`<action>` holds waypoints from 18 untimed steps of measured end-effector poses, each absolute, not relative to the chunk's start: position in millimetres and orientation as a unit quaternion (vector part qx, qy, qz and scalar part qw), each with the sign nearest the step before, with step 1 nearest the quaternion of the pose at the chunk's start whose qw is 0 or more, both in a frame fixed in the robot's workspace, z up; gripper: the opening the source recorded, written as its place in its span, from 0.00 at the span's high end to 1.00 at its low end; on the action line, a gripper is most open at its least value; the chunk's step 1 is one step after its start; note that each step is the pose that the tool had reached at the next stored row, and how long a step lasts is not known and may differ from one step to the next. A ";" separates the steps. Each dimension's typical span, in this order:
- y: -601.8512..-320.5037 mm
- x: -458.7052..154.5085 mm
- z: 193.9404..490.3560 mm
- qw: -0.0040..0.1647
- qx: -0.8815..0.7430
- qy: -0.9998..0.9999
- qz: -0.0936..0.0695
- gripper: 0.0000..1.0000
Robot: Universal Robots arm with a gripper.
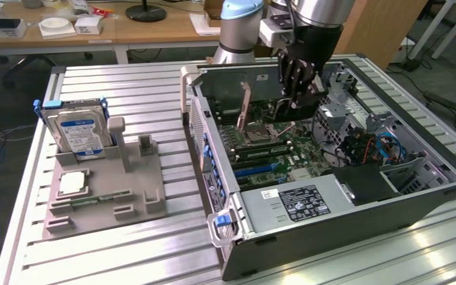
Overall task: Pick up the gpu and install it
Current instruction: 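Insert the gpu into the slot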
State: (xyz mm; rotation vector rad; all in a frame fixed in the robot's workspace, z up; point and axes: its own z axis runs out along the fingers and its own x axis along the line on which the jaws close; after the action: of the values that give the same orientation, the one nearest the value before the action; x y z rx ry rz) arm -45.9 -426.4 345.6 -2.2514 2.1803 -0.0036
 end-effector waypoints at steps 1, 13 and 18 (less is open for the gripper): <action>-426.4 -47.9 344.8 0.004 -0.718 0.696 -0.001 0.73; -426.6 -64.1 332.5 0.004 -0.718 0.696 -0.001 0.73; -429.1 -64.7 323.8 0.004 -0.718 0.696 -0.001 0.73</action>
State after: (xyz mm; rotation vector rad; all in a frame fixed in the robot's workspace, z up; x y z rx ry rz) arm -64.7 -429.1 323.8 -2.2513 2.1803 -0.0034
